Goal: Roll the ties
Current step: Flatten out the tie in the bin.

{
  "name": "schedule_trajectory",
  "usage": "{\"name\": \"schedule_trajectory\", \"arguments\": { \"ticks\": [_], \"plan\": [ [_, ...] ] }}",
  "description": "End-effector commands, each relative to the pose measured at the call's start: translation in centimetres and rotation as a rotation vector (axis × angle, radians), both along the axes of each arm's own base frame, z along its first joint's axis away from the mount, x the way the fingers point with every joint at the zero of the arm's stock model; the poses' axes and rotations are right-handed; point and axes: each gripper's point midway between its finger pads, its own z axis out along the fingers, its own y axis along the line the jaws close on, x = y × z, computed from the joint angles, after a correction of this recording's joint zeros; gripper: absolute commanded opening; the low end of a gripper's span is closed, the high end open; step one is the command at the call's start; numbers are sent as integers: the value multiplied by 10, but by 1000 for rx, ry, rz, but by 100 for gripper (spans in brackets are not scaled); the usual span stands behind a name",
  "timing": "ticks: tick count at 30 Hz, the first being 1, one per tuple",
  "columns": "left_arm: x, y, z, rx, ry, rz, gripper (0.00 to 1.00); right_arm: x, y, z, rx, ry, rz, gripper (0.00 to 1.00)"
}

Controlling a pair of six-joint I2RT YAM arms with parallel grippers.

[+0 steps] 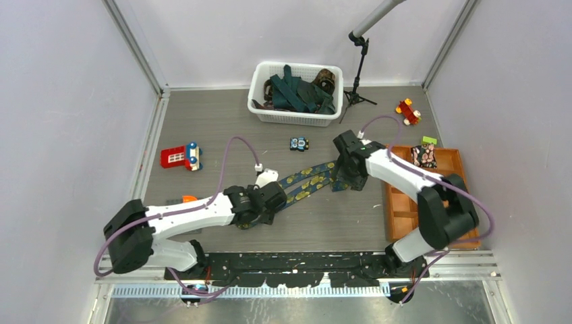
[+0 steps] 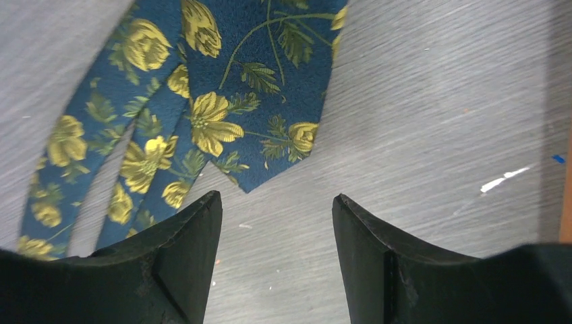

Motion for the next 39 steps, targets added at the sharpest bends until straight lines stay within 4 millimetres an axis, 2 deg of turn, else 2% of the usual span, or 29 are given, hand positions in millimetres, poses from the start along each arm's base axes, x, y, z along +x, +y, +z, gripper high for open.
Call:
{"name": "schedule_trajectory", "arguments": {
  "ticks": [1,6,12,15,20,24,26,28,32,36,39],
  "plan": [
    [11,-38,-8,-131,-2,29,49,18,10,-8,-45,-20,20,65],
    [15,-47,-21,-115,8,33,45,20,13,-32,-82,32,36,63],
    [18,-31,-38,-48,-3,58,42,22,13,-53,-132,82,65,55],
    [18,-21,-47,-31,6,75,41,21,10,-61,-161,108,78,44],
    [18,-12,-58,-24,12,91,38,19,10,-78,-184,149,95,17],
    [17,-9,-64,-13,19,91,37,20,11,-83,-186,161,100,4],
    [17,-7,-65,-4,19,93,36,24,11,-73,-181,143,99,1],
    [17,-3,-67,10,18,96,33,32,12,-53,-184,114,104,0],
    [16,6,-71,35,16,114,27,62,3,6,-157,25,87,0],
    [14,13,-74,48,14,131,22,98,-29,47,-116,-46,17,0],
    [14,14,-75,46,13,139,20,123,-48,60,-91,-71,0,0]
  ]
}}
